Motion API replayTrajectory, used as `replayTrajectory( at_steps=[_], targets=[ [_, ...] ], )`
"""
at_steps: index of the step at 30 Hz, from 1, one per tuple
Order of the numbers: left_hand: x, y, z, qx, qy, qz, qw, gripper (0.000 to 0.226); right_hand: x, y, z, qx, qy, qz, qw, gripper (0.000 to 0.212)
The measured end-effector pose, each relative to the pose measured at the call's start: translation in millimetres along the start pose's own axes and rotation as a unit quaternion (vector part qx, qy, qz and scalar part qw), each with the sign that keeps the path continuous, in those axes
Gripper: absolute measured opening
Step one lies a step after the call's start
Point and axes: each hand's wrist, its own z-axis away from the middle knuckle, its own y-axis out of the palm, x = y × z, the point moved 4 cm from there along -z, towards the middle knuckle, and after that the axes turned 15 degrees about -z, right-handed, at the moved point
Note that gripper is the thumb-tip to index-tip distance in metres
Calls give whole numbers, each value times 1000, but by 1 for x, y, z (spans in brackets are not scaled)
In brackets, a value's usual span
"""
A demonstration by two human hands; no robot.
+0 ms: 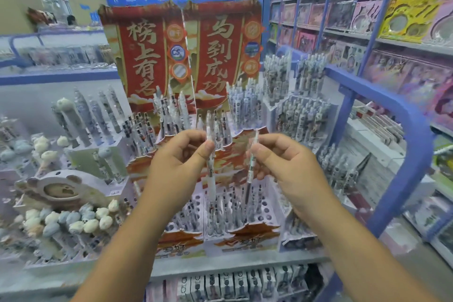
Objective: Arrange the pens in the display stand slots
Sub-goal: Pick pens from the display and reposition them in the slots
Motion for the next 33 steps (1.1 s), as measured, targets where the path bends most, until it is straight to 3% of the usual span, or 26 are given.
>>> replayTrajectory(
  at_steps=[8,16,22,27,33],
  targets=[
    [-3,13,-2,-2,-5,-13,1000,4,10,-18,-4,-10,-3,-2,1000,9],
    [8,-32,-35,-16,7,-5,1000,10,10,23,-25,-26,-17,16,999,9],
    [-36,-86,-85,-83,105,-3,991,5,3,49,-40,-43,-28,17,999,9],
    [-58,-98,-150,-116,170,-132,970,11,-6,52,-45,-55,-21,21,998,12],
    [-33,-78,-196,-75,137,-244,957,10,-5,46,-54,-37,-9,25,999,12]
  ],
)
